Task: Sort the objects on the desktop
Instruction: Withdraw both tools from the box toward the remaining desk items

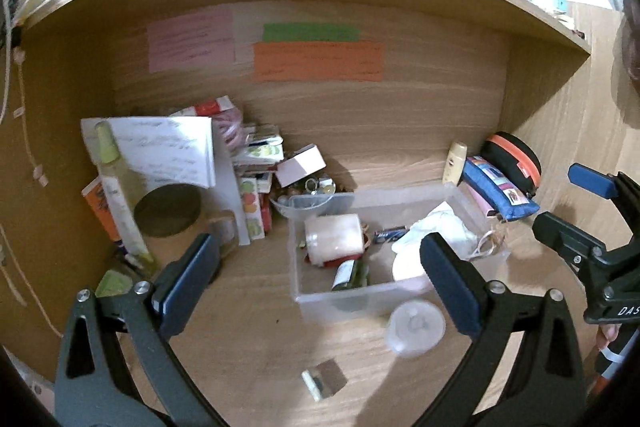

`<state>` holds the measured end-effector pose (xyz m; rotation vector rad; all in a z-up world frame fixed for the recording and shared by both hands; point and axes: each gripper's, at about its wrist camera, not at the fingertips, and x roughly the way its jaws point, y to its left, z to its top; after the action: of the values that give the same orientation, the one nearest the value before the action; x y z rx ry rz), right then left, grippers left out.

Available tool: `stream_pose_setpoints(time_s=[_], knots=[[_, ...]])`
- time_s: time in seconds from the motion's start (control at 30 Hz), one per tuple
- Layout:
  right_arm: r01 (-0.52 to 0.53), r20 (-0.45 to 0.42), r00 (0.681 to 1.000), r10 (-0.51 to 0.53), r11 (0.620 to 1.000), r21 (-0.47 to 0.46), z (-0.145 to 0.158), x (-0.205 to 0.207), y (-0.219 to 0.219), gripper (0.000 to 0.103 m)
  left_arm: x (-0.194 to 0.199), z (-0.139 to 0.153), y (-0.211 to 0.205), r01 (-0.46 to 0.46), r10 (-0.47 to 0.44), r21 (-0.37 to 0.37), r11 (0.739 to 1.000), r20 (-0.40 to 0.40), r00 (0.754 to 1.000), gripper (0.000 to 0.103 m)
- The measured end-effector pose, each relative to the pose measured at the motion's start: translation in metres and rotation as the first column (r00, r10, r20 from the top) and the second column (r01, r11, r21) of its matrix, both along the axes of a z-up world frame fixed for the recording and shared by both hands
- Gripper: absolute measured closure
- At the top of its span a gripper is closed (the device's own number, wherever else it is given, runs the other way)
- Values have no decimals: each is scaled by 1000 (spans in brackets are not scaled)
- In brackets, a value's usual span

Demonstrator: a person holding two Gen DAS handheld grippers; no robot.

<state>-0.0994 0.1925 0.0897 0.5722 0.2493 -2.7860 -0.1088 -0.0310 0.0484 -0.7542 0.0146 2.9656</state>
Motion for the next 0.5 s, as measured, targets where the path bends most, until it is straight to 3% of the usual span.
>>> stream_pose_setpoints(time_s=[0.3,0.5], knots=[[7,-3,1000,-7,1000,8,-12,24,-10,0,30,-19,-18,-28,29,-8,1000,18,999,1],[17,68,998,-16,1000,-6,-32,22,-13,0,42,-38,-30,-38,39,-24,999,33,999,1]])
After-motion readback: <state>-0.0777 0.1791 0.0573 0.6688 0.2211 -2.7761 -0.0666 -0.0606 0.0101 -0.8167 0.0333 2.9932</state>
